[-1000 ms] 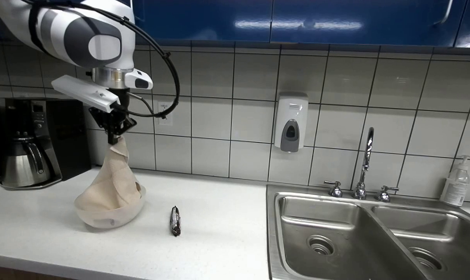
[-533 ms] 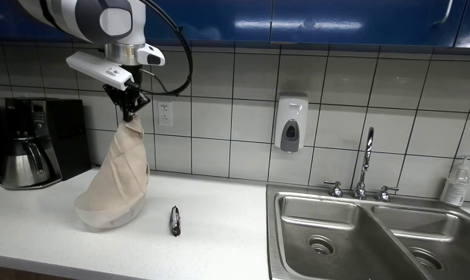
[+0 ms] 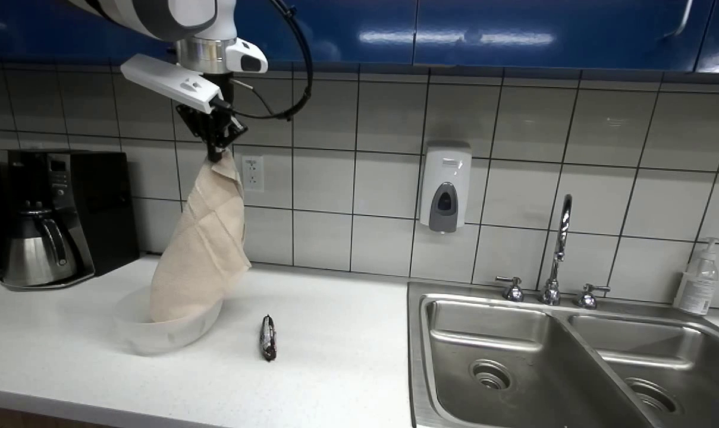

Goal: Pick up the cream tea towel and put it on the kitchen counter

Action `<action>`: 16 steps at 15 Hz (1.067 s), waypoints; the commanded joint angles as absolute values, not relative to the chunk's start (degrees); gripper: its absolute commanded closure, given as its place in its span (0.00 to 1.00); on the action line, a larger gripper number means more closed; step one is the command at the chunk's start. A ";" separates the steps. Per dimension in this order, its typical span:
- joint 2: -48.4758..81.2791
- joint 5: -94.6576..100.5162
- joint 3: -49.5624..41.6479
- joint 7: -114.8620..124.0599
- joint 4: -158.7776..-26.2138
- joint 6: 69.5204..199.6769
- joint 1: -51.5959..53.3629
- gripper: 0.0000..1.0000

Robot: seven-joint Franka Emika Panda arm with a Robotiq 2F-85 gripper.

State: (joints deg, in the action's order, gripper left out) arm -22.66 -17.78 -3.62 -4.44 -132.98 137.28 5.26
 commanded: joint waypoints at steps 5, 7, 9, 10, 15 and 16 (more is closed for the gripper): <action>-19.68 -13.64 -6.37 -5.66 -124.30 138.78 1.25 0.99; -19.02 -12.78 -6.96 -5.78 -122.33 139.82 0.49 0.99; -18.63 -11.79 -7.43 -5.73 -121.32 140.50 -0.28 0.99; -18.45 -11.01 -7.67 -5.67 -121.36 141.01 -0.91 0.99; -17.21 -6.91 -8.81 -5.18 -121.40 143.60 -3.88 0.99; -16.79 -6.29 -9.12 -5.20 -121.21 144.20 -4.35 0.99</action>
